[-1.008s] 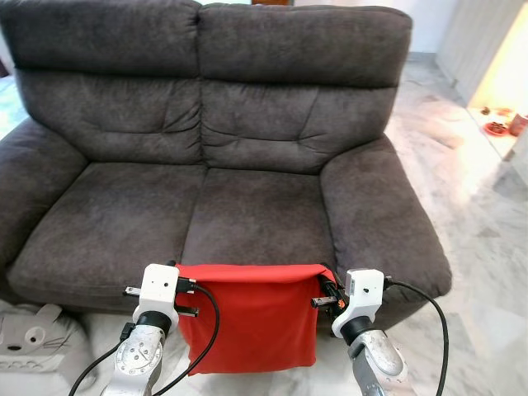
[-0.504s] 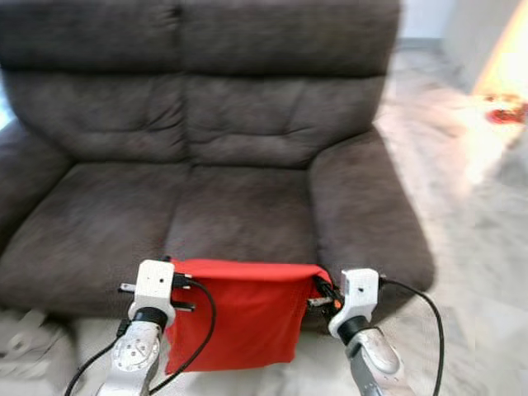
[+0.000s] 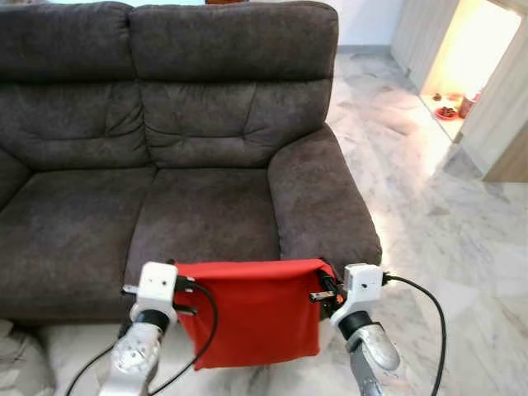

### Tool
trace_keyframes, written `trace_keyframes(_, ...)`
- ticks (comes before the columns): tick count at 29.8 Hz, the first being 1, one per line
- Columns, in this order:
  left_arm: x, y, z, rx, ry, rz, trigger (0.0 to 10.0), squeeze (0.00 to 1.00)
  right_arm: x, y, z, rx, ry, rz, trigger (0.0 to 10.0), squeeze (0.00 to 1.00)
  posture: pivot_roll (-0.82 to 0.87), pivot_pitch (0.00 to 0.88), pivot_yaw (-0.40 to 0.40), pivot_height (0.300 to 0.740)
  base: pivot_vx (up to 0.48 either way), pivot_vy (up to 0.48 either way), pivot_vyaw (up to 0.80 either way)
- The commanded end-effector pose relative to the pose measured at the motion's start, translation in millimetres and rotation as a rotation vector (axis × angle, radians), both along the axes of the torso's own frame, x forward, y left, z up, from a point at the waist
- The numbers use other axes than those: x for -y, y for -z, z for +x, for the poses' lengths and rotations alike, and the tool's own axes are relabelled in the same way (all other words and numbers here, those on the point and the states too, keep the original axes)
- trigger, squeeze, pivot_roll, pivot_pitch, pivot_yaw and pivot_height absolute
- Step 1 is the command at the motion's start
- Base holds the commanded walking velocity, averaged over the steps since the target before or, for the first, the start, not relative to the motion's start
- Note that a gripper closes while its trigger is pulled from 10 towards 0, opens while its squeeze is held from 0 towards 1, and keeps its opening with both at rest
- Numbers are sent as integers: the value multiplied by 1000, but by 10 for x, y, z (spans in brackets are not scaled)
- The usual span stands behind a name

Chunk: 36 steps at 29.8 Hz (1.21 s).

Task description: Move the pillow to the sofa from floor

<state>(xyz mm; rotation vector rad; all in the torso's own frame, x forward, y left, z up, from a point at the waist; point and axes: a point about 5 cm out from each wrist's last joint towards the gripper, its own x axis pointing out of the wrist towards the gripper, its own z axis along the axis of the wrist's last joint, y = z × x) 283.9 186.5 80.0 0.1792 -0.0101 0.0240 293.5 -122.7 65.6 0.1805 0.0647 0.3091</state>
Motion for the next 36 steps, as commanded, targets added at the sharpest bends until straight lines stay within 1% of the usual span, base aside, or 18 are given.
trace_keyframes(1, -164, -223, 28, 97, -74, -12, 10000, 0, 84, -132, 45, 66, 34, 2, 10000, 0, 67, 118, 23, 740, 0, 0, 0)
trace_keyframes(4, -178, -328, 41, 131, -79, 6, 10000, 0, 52, -204, 62, 103, 12, 5, 10000, 0, 65, 118, 25, 740, 0, 0, 0)
trace_keyframes(5, -183, -357, 44, 141, -80, 20, 10000, 0, 42, -226, 67, 113, 6, 10, 10000, 0, 62, 119, 26, 740, 0, 0, 0)
trace_keyframes(7, -176, -479, 52, 186, -75, 70, 10000, 0, 16, -304, 85, 149, -12, 14, 10000, 0, 62, 119, 26, 740, 0, 0, 0)
trace_keyframes(8, -176, -479, 52, 186, -75, 70, 10000, 0, 16, -304, 85, 149, -12, 14, 10000, 0, 62, 119, 26, 740, 0, 0, 0)
trace_keyframes(9, -165, -538, 55, 205, -73, 75, 10000, 0, 3, -345, 95, 170, -24, 7, 10000, 0, 62, 120, 28, 740, 0, 0, 0)
trace_keyframes(11, -156, -569, 58, 211, -72, 72, 10000, 0, -1, -373, 105, 180, -29, 7, 10000, 0, 62, 120, 28, 740, 0, 0, 0)
trace_keyframes(14, -159, -577, 56, 210, -73, 71, 10000, 0, -5, -395, 114, 189, -34, 3, 10000, 0, 61, 120, 30, 740, 0, 0, 0)
trace_keyframes(17, -184, -566, 36, 201, -91, 67, 10000, 0, -10, -429, 120, 213, -46, -37, 10000, 0, 63, 121, 32, 740, 0, 0, 0)
trace_keyframes(18, -184, -566, 36, 201, -91, 67, 10000, 0, -10, -429, 120, 213, -46, -37, 10000, 0, 63, 121, 32, 740, 0, 0, 0)
trace_keyframes(21, -211, -571, 27, 200, -105, 68, 10000, 0, -2, -434, 117, 216, -45, -40, 10000, 0, 63, 121, 32, 740, 0, 0, 800)
trace_keyframes(25, -218, -582, 27, 198, -106, 68, 10000, 0, -36, -425, 89, 214, -70, -25, 10000, 0, 66, 123, 33, 740, 0, 0, 797)
trace_keyframes(28, -210, -589, 35, 197, -105, 67, 10000, 0, -39, -413, 95, 197, -59, 11, 10000, 0, 66, 123, 33, 740, 0, 0, 0)
trace_keyframes(33, -193, -606, 45, 202, -97, 66, 10000, 0, -44, -418, 101, 201, -68, -2, 10000, 0, 65, 121, 36, 740, 0, 0, 0)
trace_keyframes(36, -191, -617, 49, 205, -93, 65, 10000, 0, -46, -433, 105, 211, -72, -15, 10000, 0, 66, 121, 35, 740, 270, 0, 0)
